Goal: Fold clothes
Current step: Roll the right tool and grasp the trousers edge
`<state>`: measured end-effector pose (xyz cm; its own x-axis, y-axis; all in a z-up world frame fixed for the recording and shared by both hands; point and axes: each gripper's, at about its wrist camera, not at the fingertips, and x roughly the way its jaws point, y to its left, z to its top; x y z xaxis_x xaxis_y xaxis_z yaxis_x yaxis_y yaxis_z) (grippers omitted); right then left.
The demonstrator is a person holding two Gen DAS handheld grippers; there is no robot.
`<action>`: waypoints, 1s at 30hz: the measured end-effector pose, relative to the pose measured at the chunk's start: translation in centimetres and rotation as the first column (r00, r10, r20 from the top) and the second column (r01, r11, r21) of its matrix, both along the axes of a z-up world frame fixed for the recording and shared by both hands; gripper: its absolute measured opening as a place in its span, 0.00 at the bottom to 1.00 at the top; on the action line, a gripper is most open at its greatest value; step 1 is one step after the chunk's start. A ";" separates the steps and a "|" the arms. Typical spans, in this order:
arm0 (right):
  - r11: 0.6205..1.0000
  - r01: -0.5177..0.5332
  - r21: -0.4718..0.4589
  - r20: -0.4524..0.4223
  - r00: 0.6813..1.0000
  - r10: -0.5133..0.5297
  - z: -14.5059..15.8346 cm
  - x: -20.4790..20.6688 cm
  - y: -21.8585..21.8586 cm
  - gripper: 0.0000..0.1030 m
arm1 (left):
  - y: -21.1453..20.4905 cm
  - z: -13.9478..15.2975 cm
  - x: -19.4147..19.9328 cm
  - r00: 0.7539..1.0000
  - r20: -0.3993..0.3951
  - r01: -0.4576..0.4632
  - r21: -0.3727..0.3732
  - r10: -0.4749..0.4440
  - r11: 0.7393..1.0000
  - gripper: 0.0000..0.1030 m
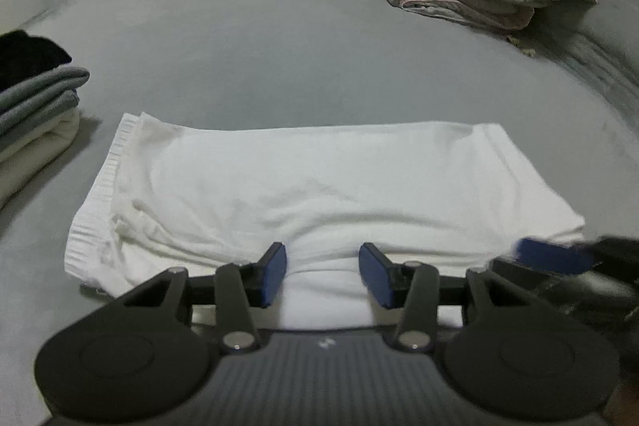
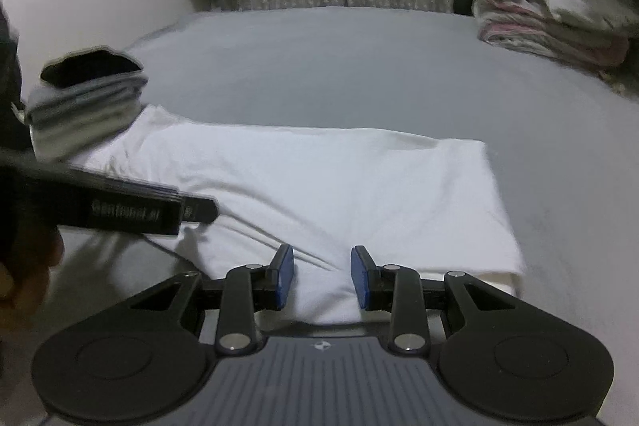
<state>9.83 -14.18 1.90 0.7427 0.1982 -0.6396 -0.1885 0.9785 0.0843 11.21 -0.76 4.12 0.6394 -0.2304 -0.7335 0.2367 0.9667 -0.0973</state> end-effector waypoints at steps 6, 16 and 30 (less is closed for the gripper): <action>0.895 0.299 0.331 -0.075 0.954 -0.291 1.3 -3.3 -9.4 0.31 | -0.4 -0.1 -0.5 1.000 -0.003 -0.009 0.012 0.009 1.000 0.42; 0.577 0.460 0.675 -0.283 0.884 -0.372 -3.3 -2.3 -14.7 0.31 | -0.5 -0.1 -0.4 1.000 -0.004 -0.010 0.018 0.010 1.000 0.43; 0.580 0.502 0.641 -0.262 0.854 -0.450 -3.0 -1.0 -12.9 0.21 | -0.2 -0.1 -0.1 1.000 -0.014 -0.015 0.000 0.015 1.000 0.43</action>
<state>8.81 -27.12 -1.13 0.8212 0.2151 -0.5285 0.3189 0.5950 0.7378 11.11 -0.98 4.06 0.6327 -0.2212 -0.7422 0.2209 0.9701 -0.1007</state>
